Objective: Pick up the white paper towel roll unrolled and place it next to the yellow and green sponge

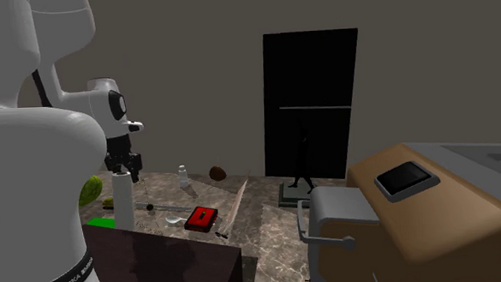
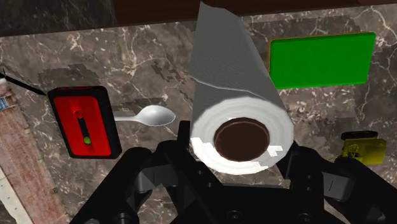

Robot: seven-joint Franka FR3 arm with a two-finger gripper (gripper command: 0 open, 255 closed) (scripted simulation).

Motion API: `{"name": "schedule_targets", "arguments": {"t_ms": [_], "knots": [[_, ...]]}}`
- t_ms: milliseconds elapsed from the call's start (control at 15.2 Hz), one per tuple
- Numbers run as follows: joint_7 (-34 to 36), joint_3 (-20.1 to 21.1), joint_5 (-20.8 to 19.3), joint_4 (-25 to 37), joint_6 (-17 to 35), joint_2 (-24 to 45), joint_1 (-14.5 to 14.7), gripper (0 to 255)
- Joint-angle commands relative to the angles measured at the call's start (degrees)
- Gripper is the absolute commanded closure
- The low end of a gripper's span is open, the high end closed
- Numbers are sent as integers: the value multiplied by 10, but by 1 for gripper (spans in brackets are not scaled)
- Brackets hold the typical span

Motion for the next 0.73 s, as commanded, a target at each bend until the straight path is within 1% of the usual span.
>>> {"name": "schedule_targets", "arguments": {"t_ms": [0,132,594,660], "knots": [[10,-3,-13,-1,16,15,1,255],[20,-7,-26,-1,30,31,2,255],[20,-7,-26,-1,30,31,2,255],[20,-7,-26,-1,30,31,2,0]]}}
